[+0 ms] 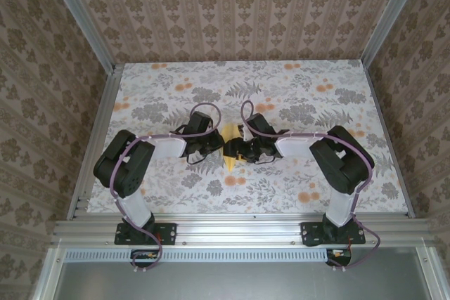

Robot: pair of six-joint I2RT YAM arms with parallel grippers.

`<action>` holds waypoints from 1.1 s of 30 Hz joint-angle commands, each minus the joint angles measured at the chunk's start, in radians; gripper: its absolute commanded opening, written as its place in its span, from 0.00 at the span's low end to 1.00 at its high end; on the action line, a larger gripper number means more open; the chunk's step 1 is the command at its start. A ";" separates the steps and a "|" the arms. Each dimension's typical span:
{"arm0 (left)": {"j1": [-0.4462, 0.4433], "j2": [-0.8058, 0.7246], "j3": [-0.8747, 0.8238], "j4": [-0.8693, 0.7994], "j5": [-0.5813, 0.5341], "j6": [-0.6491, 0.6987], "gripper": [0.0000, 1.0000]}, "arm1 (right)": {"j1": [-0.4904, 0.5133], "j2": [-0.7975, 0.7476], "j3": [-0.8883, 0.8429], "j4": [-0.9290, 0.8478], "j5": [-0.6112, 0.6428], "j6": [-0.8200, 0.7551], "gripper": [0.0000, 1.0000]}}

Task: Fold a paper plane with a square sheet of paper (pick it up from the middle)
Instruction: Move a paper plane to the center of the table.

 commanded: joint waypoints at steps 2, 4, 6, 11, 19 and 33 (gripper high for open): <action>0.003 -0.034 -0.020 0.017 0.008 -0.026 0.10 | 0.031 -0.030 -0.024 -0.002 0.034 -0.006 0.63; 0.003 -0.034 -0.019 0.022 0.013 -0.028 0.10 | 0.044 -0.033 -0.013 -0.028 0.059 -0.024 0.62; 0.004 -0.034 -0.020 0.028 0.021 -0.032 0.11 | 0.050 -0.029 0.005 -0.063 0.091 -0.042 0.60; 0.017 -0.043 -0.025 0.050 0.059 -0.043 0.19 | 0.060 -0.020 0.053 -0.148 0.183 -0.078 0.52; 0.046 -0.067 -0.005 0.014 0.117 -0.004 0.26 | 0.066 -0.018 0.093 -0.196 0.227 -0.094 0.51; 0.059 -0.023 -0.002 0.066 0.183 -0.002 0.16 | 0.078 0.019 0.169 -0.283 0.280 -0.095 0.46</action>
